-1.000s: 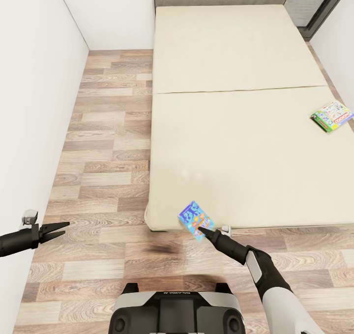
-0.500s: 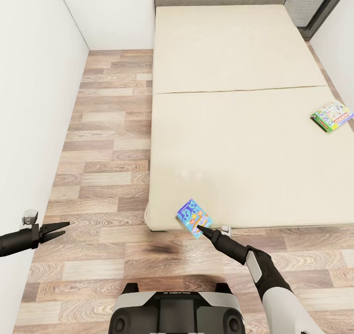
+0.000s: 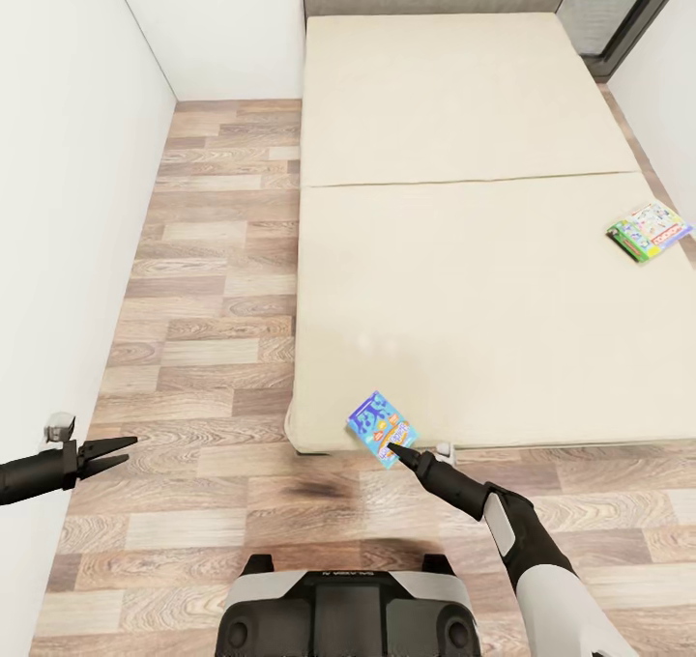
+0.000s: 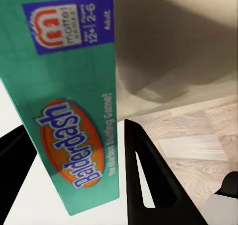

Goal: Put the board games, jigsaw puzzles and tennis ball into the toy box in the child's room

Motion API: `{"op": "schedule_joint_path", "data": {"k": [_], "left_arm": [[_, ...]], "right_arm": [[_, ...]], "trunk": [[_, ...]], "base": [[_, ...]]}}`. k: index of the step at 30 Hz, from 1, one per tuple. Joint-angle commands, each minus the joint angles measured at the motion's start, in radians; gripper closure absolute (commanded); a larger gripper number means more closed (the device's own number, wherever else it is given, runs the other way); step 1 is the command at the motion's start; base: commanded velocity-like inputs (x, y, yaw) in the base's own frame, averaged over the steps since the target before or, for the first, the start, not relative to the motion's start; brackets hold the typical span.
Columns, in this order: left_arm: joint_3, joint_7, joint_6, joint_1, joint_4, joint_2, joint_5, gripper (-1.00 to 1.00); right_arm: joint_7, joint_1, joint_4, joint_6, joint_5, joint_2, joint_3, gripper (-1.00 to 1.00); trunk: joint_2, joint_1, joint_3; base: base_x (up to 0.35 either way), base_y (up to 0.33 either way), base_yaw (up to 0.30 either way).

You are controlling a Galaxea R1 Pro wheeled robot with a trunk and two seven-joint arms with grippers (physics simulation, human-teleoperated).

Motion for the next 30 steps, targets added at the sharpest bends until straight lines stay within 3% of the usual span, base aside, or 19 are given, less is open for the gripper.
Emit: {"op": "schedule_joint_path", "data": {"k": [1,30], "left_arm": [[0.0,-0.004,0.011,0.0,0.0,0.0,-0.001,-1.0],[0.0,-0.005,0.012,-0.002,0.0,0.0,-0.001,-1.0]], "right_arm": [[0.003,-0.001,-0.001,0.007,0.001,0.001,-0.005,1.0],[0.075,0.013,-0.013,-0.006,0.002,0.0,0.008,1.0]], "trunk": [[0.007,-0.004,0.003],[0.21,-0.115,0.094]], "base": [[0.0,0.0,0.0],[0.0,0.0,0.0]]}}
